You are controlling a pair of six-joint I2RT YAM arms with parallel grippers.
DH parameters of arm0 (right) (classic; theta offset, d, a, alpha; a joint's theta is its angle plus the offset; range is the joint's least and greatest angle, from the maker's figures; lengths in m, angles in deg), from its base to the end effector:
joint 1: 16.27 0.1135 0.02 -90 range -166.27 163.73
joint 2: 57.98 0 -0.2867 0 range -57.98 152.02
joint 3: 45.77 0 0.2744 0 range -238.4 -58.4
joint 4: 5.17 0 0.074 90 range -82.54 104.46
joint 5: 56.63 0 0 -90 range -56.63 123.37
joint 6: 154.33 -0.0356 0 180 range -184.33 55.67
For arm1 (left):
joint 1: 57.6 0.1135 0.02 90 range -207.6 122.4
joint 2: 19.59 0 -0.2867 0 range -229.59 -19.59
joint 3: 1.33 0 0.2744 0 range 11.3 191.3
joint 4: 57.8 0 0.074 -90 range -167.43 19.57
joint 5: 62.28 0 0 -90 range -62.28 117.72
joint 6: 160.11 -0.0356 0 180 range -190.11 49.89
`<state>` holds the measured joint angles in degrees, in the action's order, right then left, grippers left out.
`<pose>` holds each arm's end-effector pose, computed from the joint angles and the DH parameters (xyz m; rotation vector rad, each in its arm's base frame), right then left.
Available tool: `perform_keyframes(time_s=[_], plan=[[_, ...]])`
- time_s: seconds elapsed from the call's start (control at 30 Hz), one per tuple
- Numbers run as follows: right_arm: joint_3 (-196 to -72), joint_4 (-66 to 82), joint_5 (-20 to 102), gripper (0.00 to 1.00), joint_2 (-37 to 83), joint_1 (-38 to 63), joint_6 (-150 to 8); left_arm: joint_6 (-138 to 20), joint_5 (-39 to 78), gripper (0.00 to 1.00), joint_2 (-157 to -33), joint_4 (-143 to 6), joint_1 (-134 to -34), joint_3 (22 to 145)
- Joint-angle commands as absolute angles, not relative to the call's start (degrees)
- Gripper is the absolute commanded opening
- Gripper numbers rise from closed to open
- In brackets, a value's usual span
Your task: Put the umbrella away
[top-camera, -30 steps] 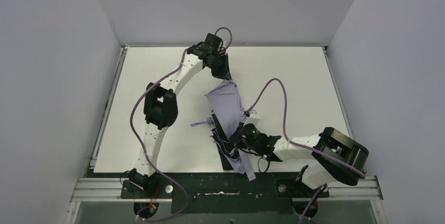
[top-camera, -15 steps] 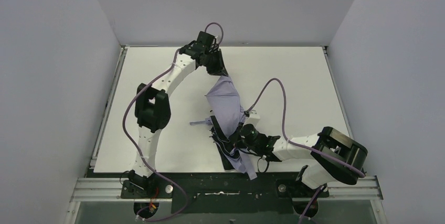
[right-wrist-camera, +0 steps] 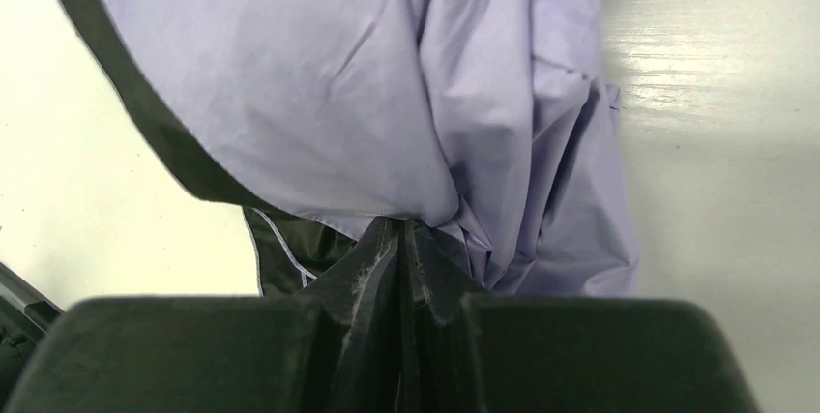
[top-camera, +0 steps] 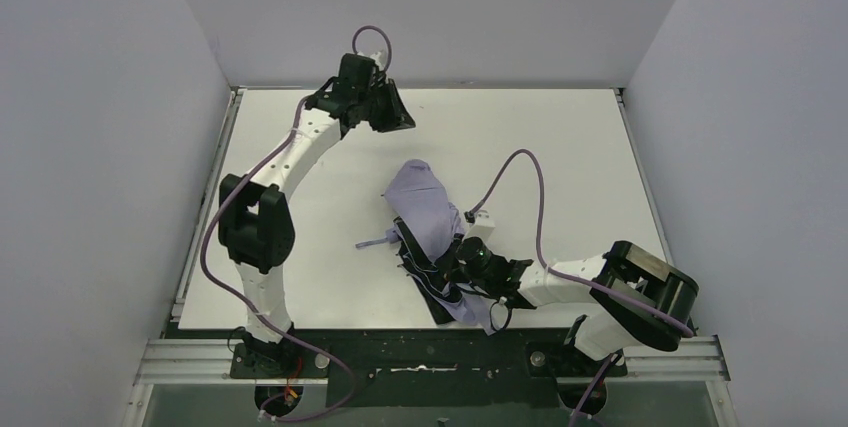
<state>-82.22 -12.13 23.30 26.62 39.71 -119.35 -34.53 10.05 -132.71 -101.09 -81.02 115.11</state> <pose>0.1496 0.2105 0.1227 0.0761 2.4099 0.7806 0.4446 -0.2044 0.3237 -0.0805 2.3876 -0.8698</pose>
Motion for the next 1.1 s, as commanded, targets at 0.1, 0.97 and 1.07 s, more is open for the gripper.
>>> perform_keyframes(time_s=[0.1,0.97,1.07], plan=[[-78.5,4.0,24.4,0.00,31.2,40.9,-117.9,-34.3,12.0,0.03,-126.1,-92.9,-77.5,111.7],[-78.7,4.9,23.8,0.00,31.0,41.7,-118.1,-47.6,12.3,0.51,-156.9,-115.5,-84.9,141.6],[-79.1,5.1,23.9,0.00,31.0,41.7,-118.0,-47.6,14.6,0.54,-158.0,-116.3,-85.2,142.7]])
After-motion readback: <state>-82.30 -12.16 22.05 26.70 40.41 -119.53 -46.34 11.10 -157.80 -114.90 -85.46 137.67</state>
